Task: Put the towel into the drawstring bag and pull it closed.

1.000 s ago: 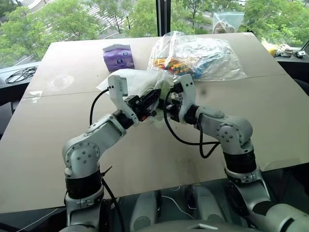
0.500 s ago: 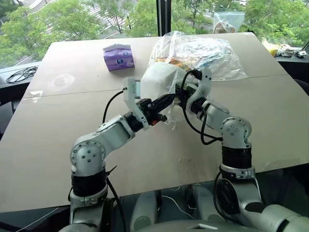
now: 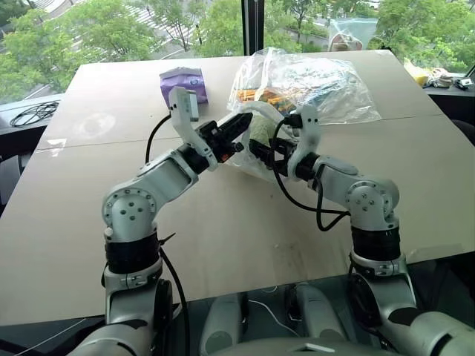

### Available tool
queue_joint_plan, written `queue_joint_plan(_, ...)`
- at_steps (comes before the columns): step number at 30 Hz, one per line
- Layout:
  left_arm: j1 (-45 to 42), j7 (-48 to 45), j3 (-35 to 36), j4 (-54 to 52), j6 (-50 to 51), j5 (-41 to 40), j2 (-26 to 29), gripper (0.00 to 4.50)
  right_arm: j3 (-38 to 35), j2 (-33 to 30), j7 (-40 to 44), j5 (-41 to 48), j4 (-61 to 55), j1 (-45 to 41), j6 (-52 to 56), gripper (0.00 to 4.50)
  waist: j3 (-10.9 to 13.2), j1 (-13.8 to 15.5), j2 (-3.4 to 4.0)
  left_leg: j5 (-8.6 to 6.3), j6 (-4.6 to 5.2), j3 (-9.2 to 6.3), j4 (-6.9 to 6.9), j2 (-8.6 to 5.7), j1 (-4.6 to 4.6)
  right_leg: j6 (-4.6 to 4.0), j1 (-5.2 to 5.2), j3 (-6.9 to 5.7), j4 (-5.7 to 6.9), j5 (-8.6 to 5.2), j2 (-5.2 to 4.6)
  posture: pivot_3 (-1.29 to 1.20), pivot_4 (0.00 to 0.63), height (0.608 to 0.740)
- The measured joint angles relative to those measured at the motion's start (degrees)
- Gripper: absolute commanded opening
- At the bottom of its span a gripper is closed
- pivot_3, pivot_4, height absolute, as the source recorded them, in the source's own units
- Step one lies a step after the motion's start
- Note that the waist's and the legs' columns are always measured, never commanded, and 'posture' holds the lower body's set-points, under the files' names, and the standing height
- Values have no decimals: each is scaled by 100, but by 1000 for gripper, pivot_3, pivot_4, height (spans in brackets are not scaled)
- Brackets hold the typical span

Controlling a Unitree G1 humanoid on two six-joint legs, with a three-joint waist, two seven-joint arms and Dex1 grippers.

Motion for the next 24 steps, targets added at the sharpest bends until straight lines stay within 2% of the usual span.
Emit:
queue_joint_plan(2, 0, -21, 20, 0, -1, 6, 2, 0, -185, -515, 573, 524, -543, 181, 138, 4159, 0, 17, -1, -1, 1, 1, -1, -1, 0, 0, 1, 0, -3, -1, -2, 0, 150, 740)
queue_joint_plan(5, 0, -57, 12, 1, -1, 41, -6, 0, -359, -789, 935, 950, -915, 363, 183, 4159, 0, -1, -1, -1, 1, 3, 0, 0, 3, 0, 1, 1, -3, -1, 0, 0, 150, 740)
queue_joint_plan(10, 0, -159, -98, 1, -1, 123, -85, 0, -499, -547, 977, 1364, -995, 434, -72, 4159, 1, -28, -1, 0, 0, -3, 0, 5, 10, -2, 1, 0, 4, -1, 9, 0, 150, 740)
queue_joint_plan(17, -46, -222, -214, 1, 0, 235, -235, 0, -20, -267, 1027, 1416, -1155, 430, -493, 4159, 1, -15, -1, 0, 0, 4, 1, 0, 4, 0, 1, 6, -1, -1, 1, 0, 150, 740)
queue_joint_plan(20, -69, -299, -217, 6, 0, 300, -271, 0, -114, 6, 1023, 1571, -1134, 389, -860, 4159, 1, -7, -1, 0, 1, 2, 1, 0, 4, 3, 1, 4, -1, 1, 2, 0, 150, 740)
queue_joint_plan(22, -101, -321, -213, 35, -2, 336, -277, 0, -351, -70, 973, 1650, -1101, 243, -1094, 4159, 1, 12, -1, 0, 1, 1, 5, 0, 4, 0, 4, 2, 0, 0, 1, 0, 150, 740)
queue_joint_plan(24, -123, -329, -201, 110, -8, 344, -289, 0, -714, -683, 1075, 1648, -1064, 244, -1254, 4159, 1, 64, -1, 0, 1, 1, 10, -5, 4, -1, 7, 0, -1, -1, -6, 0, 150, 740)
